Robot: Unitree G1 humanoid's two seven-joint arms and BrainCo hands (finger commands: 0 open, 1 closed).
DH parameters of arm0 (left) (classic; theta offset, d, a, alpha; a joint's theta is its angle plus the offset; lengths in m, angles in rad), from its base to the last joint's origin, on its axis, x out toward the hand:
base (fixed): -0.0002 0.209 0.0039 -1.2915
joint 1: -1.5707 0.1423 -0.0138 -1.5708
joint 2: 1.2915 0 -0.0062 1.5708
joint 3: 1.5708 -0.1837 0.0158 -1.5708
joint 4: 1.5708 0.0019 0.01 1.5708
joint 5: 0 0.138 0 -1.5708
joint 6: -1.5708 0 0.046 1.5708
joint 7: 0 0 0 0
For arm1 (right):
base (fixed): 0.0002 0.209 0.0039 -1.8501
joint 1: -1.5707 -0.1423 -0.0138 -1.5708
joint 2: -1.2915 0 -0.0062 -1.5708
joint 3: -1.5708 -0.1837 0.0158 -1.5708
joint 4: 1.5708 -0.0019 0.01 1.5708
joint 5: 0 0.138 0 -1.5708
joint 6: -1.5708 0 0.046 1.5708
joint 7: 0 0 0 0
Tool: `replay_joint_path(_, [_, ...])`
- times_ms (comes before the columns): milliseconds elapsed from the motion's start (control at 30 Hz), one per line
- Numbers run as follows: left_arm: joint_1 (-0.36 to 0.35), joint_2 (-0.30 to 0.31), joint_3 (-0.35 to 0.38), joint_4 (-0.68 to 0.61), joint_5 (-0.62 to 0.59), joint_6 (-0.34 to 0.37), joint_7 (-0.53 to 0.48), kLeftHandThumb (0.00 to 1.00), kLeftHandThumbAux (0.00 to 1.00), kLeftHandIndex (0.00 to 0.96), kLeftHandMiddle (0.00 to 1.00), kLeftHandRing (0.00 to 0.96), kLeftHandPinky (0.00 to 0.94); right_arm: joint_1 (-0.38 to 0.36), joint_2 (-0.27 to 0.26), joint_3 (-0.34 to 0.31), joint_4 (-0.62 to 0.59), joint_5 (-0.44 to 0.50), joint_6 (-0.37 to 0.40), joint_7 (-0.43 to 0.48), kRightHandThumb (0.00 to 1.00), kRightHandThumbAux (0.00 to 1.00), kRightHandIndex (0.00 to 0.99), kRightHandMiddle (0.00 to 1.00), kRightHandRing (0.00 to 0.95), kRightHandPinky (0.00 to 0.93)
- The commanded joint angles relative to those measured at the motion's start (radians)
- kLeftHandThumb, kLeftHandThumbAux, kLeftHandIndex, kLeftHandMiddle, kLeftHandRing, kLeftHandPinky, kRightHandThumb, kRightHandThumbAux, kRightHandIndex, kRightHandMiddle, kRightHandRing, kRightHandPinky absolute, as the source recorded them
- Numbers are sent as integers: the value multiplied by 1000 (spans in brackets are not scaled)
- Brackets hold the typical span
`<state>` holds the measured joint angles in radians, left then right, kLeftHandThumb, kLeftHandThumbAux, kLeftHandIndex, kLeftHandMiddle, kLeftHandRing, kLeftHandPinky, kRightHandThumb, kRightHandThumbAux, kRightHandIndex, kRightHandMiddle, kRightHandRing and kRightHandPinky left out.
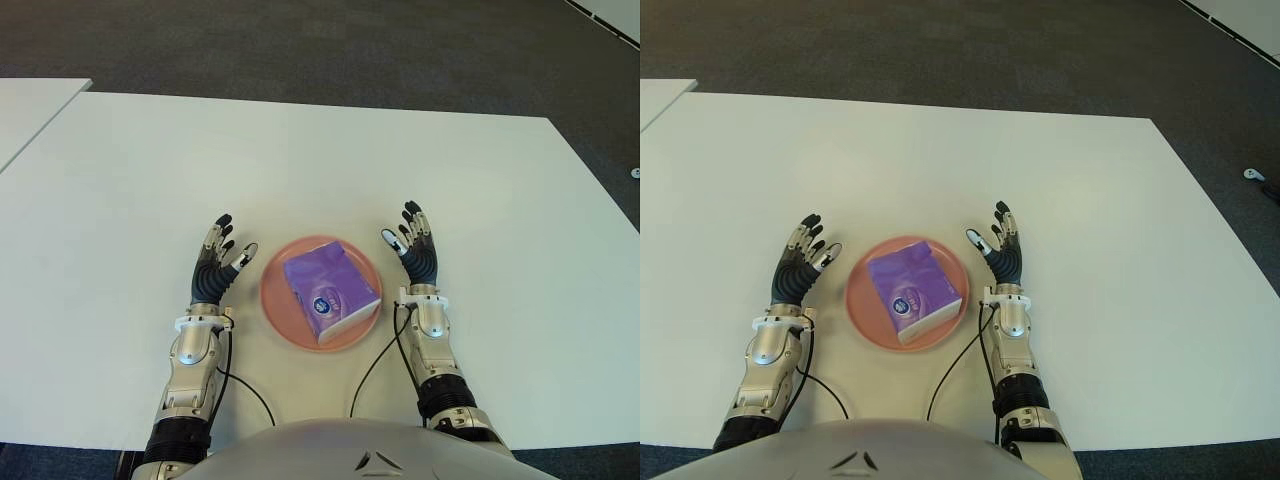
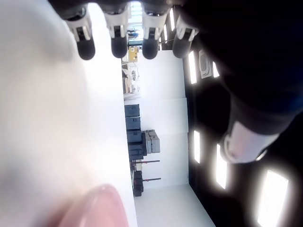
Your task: Put the tissue paper into the plate.
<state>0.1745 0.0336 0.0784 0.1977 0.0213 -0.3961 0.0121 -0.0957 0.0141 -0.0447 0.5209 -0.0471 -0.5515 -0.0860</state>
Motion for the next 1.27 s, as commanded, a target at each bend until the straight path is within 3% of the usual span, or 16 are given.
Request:
replay_joint_path(33, [9, 6, 0, -1, 9, 16, 6, 0, 623, 4, 0, 0, 0, 47, 3, 6, 30, -4, 48, 2, 0, 585, 0, 0, 0, 0])
replay_joint_path(1267, [-9, 4, 9, 16, -1, 11, 2, 0, 629, 6, 0, 0, 0, 82, -1, -5, -11, 12, 74, 26, 0, 673, 0, 0, 0, 0])
